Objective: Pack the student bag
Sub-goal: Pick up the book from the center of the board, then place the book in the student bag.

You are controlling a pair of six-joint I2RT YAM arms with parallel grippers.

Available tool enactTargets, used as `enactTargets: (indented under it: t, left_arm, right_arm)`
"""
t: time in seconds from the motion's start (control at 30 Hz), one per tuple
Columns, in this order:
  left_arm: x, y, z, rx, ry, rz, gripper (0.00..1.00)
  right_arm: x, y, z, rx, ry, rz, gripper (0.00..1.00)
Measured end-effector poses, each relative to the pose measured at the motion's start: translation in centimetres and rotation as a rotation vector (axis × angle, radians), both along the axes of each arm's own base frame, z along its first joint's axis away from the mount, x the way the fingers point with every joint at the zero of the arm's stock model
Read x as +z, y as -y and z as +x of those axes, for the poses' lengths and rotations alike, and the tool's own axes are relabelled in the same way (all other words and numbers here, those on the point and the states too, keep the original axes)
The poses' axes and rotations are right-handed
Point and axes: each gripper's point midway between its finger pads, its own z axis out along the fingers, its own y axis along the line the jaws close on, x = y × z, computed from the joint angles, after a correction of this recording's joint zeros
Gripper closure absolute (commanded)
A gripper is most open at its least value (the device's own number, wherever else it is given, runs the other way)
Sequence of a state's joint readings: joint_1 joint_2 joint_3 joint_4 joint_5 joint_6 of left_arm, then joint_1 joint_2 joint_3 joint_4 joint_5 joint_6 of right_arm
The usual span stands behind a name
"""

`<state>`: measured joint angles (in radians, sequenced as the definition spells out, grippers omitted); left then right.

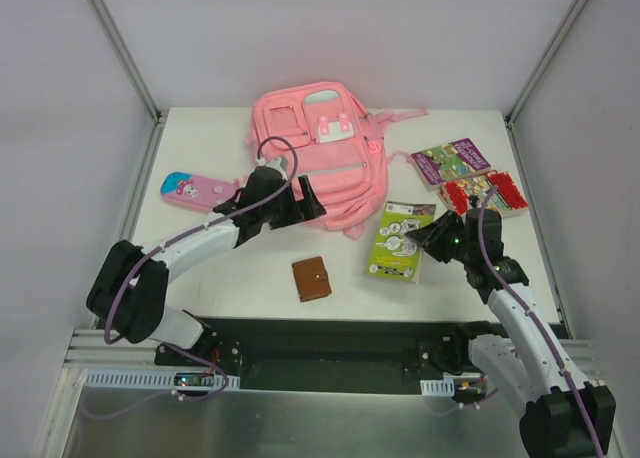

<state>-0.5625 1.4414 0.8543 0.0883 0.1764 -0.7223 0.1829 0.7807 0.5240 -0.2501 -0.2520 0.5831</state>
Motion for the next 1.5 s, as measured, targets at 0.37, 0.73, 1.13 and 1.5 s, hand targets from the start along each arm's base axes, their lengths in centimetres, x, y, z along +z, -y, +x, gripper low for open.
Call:
enactTargets:
  t: [0.37,0.73,1.13,1.5]
  left_arm:
    - [-1.5,-1.7,3.6,0.131,-0.04,0.054,0.01]
    - [-3.4,-1.3,4.3,0.157,-0.121,0.067,0.18]
    - [-4.9,-1.3,5.0,0.209,-0.183,0.067,0.82]
    - [-4.2,-1.3,5.3,0.216,-0.163,0.061,1.0]
  right_arm:
    - [0.0,0.0,0.0,0.002,-0.002,0.003,0.99]
    - [0.0,0.0,0.0,0.0,-0.003,0.005,0.99]
    - [0.0,0.0,0.0,-0.003,-0.005,0.008,0.99]
    - [-0.1,-0.1,-0.2,0.0,-0.003,0.011,0.99]
